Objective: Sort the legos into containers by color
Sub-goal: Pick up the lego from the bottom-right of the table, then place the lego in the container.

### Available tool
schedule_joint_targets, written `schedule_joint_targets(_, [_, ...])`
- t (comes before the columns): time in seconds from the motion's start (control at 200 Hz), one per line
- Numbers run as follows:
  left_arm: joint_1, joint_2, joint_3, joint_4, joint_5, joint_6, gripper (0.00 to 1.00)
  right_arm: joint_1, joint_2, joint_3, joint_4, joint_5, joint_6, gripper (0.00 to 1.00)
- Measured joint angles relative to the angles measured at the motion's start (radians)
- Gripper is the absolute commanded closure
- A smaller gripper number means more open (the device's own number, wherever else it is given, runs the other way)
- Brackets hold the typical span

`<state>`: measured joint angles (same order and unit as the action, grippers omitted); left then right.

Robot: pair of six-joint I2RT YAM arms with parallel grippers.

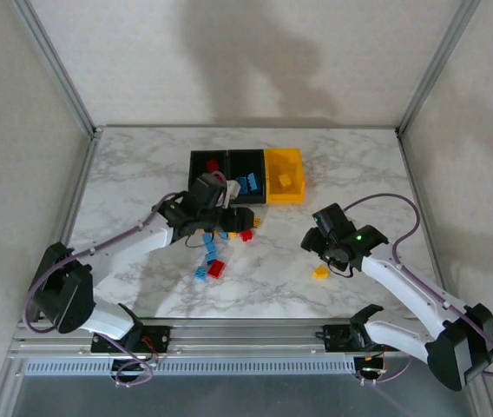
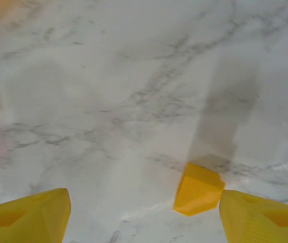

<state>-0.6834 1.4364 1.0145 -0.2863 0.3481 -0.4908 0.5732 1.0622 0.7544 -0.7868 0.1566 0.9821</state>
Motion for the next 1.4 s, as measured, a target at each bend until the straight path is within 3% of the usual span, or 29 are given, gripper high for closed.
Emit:
schedule_joint_targets(0.155, [-0.058,-0.023,-0.073,0.061,-0.002,-0.036,0.34,-0.011,0.075,-0.027,-0.011,-0.003,0.046,0.24])
schedule_joint_targets(0.416, [-0.107,-0.005,-0.087,0.093,-0.011,-0.067,0.34,-0.013,0.157,-0.102,0.036,-0.028,0.084,0.32])
schedule_joint_targets(0.486, [-0.116,0.001,-0.087,0.095,-0.011,-0.067,0.34,-0.013,0.160,-0.124,0.055,-0.036,0.087,0.38])
schedule_joint_targets(0.576, [-0.126,0.005,-0.087,0.096,-0.012,-0.067,0.34,-0.014,0.169,-0.142,0.077,-0.050,0.086,0.55])
schedule_joint_targets(0.656, [-0.129,0.007,-0.087,0.096,-0.016,-0.071,0.34,-0.015,0.178,-0.145,0.092,-0.053,0.091,0.63])
schedule_joint_targets(0.826, [-0.132,0.007,-0.087,0.103,-0.034,-0.083,0.34,-0.015,0.176,-0.132,0.092,-0.048,0.077,0.67])
schedule_joint_targets(1.141, [-0.100,-0.001,-0.101,0.136,-0.136,-0.170,0.33,-0.015,0.201,0.069,0.087,-0.026,-0.002,0.68])
schedule_joint_targets(1.402, [-0.042,-0.093,-0.105,0.132,-0.208,-0.244,0.33,-0.017,0.423,0.363,0.095,-0.005,-0.126,0.67])
